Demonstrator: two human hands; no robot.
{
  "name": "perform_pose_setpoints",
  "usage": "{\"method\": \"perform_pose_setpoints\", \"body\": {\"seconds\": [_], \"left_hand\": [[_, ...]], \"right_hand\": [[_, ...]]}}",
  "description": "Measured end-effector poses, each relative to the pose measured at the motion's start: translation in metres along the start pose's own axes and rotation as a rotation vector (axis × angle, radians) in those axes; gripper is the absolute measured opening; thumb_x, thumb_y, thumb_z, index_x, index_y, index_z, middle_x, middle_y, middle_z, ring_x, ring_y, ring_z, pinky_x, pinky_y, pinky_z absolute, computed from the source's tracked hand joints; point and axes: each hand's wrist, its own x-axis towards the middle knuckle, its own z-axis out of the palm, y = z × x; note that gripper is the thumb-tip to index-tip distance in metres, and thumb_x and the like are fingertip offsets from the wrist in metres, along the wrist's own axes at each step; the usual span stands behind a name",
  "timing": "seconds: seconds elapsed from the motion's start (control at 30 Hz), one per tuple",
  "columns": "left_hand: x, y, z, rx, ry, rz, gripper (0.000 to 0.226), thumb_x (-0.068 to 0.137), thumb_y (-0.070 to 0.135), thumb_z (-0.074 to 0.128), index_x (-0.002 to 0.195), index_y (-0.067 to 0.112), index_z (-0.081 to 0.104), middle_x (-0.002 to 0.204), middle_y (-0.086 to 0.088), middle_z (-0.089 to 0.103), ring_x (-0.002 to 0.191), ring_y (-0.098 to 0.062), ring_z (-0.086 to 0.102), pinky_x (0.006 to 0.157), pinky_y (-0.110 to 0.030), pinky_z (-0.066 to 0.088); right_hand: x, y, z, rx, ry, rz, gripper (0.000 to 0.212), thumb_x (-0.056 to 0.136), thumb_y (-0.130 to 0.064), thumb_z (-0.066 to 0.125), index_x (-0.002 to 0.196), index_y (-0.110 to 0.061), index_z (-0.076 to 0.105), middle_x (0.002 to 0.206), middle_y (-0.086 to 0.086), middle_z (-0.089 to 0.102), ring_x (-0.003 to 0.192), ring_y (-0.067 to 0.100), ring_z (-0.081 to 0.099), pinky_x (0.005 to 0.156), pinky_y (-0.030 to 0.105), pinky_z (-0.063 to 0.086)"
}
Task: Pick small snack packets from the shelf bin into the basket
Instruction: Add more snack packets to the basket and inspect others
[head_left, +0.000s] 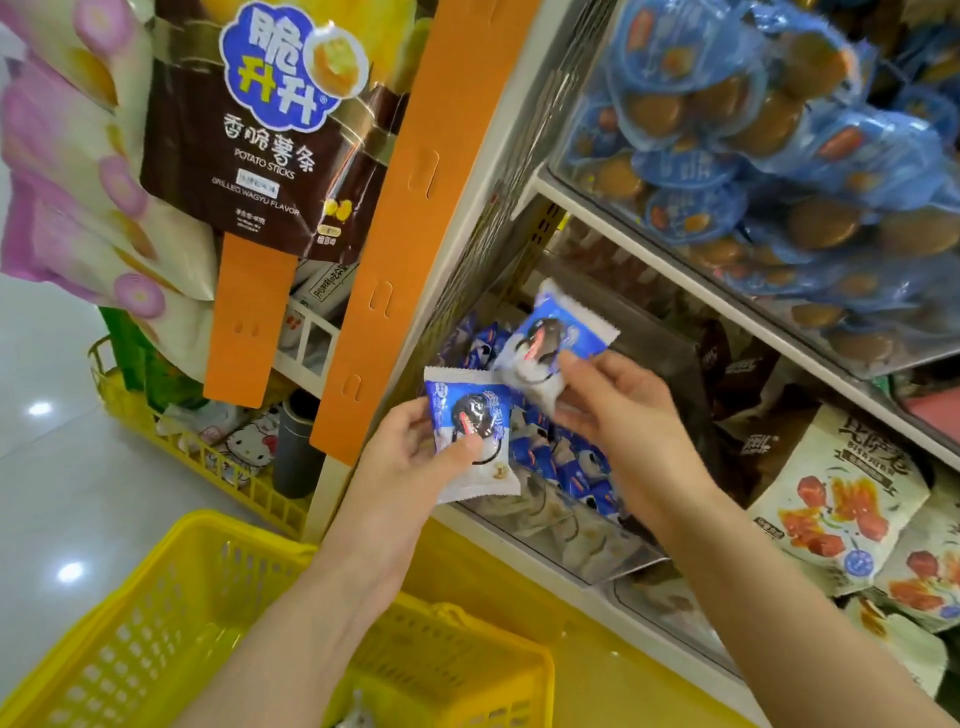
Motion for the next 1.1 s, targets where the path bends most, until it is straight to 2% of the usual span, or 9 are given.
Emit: {"method": "perform_pose_setpoints", "body": {"seconds": [0.07, 0.13, 0.23, 0.33, 0.5, 0.73, 0.83, 0.93, 1.1], "left_hand": [[0.003, 0.000, -0.002, 0.009, 0.006, 0.004, 0.060, 0.061, 0.026, 0.068, 0.119, 0.021, 0.054, 0.110, 0.000, 0.068, 0.098, -0.011, 0.066, 0.088, -0.032, 0.052], [0.004, 0.001, -0.002, 0.020, -0.007, 0.011, 0.061, 0.060, 0.027, 0.068, 0.119, 0.022, 0.054, 0.111, 0.003, 0.068, 0.099, -0.009, 0.066, 0.086, -0.029, 0.051], [0.006, 0.001, -0.002, 0.048, -0.026, 0.014, 0.060, 0.063, 0.025, 0.070, 0.120, 0.023, 0.053, 0.111, 0.005, 0.068, 0.100, -0.007, 0.065, 0.086, -0.026, 0.050], [0.009, -0.002, -0.003, 0.085, -0.038, 0.015, 0.047, 0.074, 0.015, 0.070, 0.118, 0.025, 0.053, 0.109, 0.006, 0.068, 0.099, -0.006, 0.065, 0.087, -0.026, 0.049], [0.016, -0.005, -0.004, 0.112, -0.061, 0.012, 0.043, 0.076, 0.012, 0.069, 0.114, 0.026, 0.053, 0.104, 0.008, 0.069, 0.095, -0.002, 0.065, 0.075, -0.017, 0.052], [0.021, -0.003, -0.005, 0.117, -0.065, 0.017, 0.044, 0.078, 0.011, 0.069, 0.116, 0.027, 0.053, 0.102, 0.011, 0.069, 0.089, 0.004, 0.065, 0.064, -0.006, 0.048], [0.022, -0.003, -0.006, 0.112, -0.068, 0.027, 0.045, 0.078, 0.010, 0.068, 0.116, 0.027, 0.053, 0.103, 0.012, 0.069, 0.090, 0.004, 0.065, 0.064, -0.006, 0.047], [0.023, -0.003, -0.007, 0.105, -0.075, 0.029, 0.045, 0.078, 0.009, 0.068, 0.116, 0.026, 0.053, 0.102, 0.011, 0.070, 0.090, 0.002, 0.066, 0.065, -0.007, 0.048], [0.023, -0.003, -0.007, 0.108, -0.083, 0.036, 0.046, 0.077, 0.009, 0.068, 0.116, 0.026, 0.053, 0.104, 0.010, 0.069, 0.092, 0.000, 0.066, 0.067, -0.008, 0.049]], "right_hand": [[0.032, 0.009, -0.011, -0.083, 0.263, -0.019, 0.014, 0.089, -0.023, 0.061, 0.076, -0.018, 0.061, 0.073, -0.003, 0.067, 0.064, 0.008, 0.064, 0.057, 0.016, 0.050], [0.070, 0.024, -0.022, -0.197, 0.478, -0.023, 0.015, 0.090, -0.027, 0.059, 0.080, -0.015, 0.059, 0.077, -0.002, 0.061, 0.075, 0.015, 0.059, 0.068, 0.026, 0.048], [0.119, 0.048, -0.032, -0.439, 0.578, 0.060, 0.025, 0.094, -0.028, 0.052, 0.104, -0.007, 0.059, 0.095, 0.006, 0.059, 0.093, 0.022, 0.057, 0.075, 0.028, 0.038], [0.148, 0.066, -0.038, -0.582, 0.599, 0.134, 0.027, 0.094, -0.027, 0.053, 0.108, -0.005, 0.060, 0.111, 0.013, 0.063, 0.104, 0.027, 0.059, 0.078, 0.030, 0.039], [0.164, 0.080, -0.033, -0.605, 0.470, 0.083, 0.031, 0.092, -0.023, 0.056, 0.118, -0.006, 0.056, 0.120, 0.013, 0.059, 0.112, 0.026, 0.055, 0.089, 0.030, 0.040], [0.173, 0.080, -0.047, -0.872, 0.123, 0.147, 0.029, 0.091, -0.023, 0.056, 0.116, -0.006, 0.057, 0.111, 0.010, 0.060, 0.098, 0.023, 0.058, 0.080, 0.030, 0.043], [0.180, 0.078, -0.044, -0.883, 0.093, 0.077, 0.022, 0.095, -0.026, 0.048, 0.105, -0.010, 0.059, 0.092, 0.002, 0.055, 0.088, 0.019, 0.050, 0.074, 0.026, 0.038], [0.185, 0.085, -0.039, -0.849, 0.097, 0.023, 0.035, 0.094, -0.041, 0.046, 0.104, -0.011, 0.060, 0.096, 0.004, 0.057, 0.089, 0.020, 0.052, 0.084, 0.034, 0.040], [0.200, 0.088, -0.042, -1.004, 0.075, 0.093, 0.043, 0.087, -0.052, 0.052, 0.066, -0.015, 0.048, 0.067, 0.006, 0.050, 0.064, 0.020, 0.046, 0.070, 0.034, 0.036]]}}
